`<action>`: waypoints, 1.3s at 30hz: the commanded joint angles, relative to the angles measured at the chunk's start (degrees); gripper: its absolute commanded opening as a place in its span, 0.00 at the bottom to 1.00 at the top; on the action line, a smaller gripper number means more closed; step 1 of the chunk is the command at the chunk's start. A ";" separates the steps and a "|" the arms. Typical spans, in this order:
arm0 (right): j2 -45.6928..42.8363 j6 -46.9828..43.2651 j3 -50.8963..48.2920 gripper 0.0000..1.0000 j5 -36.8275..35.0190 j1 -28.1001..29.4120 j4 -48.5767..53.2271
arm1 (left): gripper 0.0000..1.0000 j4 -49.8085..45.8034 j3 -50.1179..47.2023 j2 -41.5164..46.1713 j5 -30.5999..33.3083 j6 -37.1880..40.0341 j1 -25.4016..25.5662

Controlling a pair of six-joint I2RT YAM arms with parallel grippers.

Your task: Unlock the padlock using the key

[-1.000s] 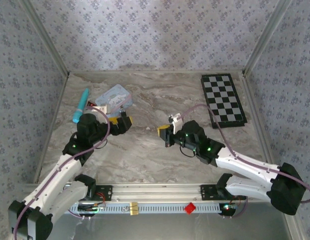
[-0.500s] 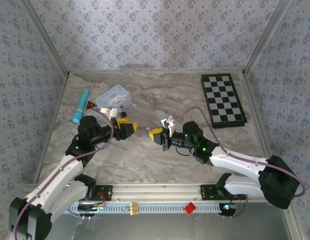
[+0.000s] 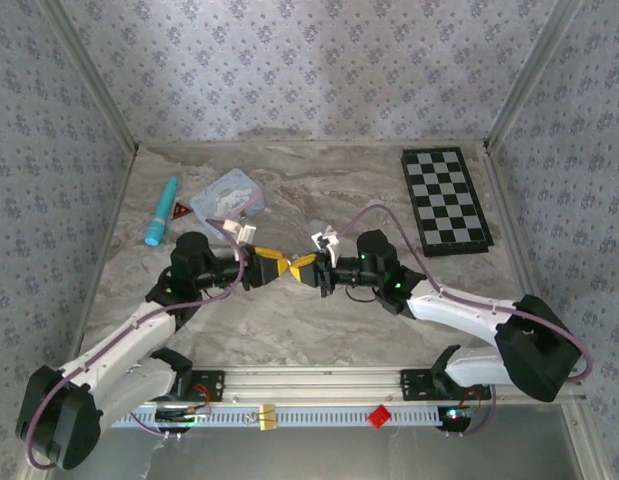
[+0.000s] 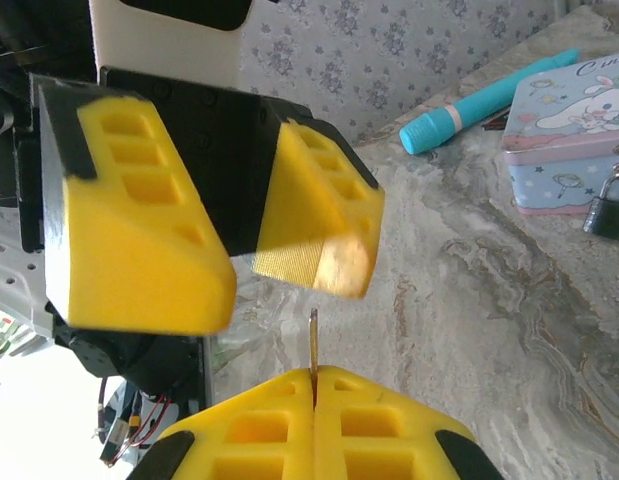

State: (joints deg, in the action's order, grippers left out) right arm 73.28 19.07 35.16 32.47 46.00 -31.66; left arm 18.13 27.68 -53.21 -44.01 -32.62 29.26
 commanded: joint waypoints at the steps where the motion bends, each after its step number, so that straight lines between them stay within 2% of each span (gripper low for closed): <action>1: 0.18 0.92 1.58 0.00 1.97 0.01 -1.91 | 0.44 1.55 3.06 -0.82 -3.14 1.44 1.29; 14: -3.29 0.19 -1.17 0.00 1.79 -0.12 -1.42 | 0.28 -0.94 5.17 -2.16 -2.32 3.71 4.10; 19: -4.41 -0.50 -1.93 0.00 3.34 -0.27 -0.64 | 0.37 -0.78 5.30 -1.91 -1.80 3.45 4.09; 26: -5.33 -1.43 -2.09 0.00 5.15 -0.34 0.27 | 0.35 -0.18 5.37 -1.76 -3.66 3.22 4.24; 35: -5.09 -0.96 -2.20 0.00 4.87 -0.30 -0.65 | 0.21 -0.22 5.63 -1.78 -4.42 3.53 5.11; 39: -4.92 -0.96 -2.36 0.00 4.73 -0.28 -0.77 | 0.11 -0.22 5.72 -1.76 -4.42 3.57 5.39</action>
State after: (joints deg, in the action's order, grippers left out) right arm 68.97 18.57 33.52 36.95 45.63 -31.55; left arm 16.49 31.35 -55.29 -46.04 -29.63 33.76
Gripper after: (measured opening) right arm 0.050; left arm 0.126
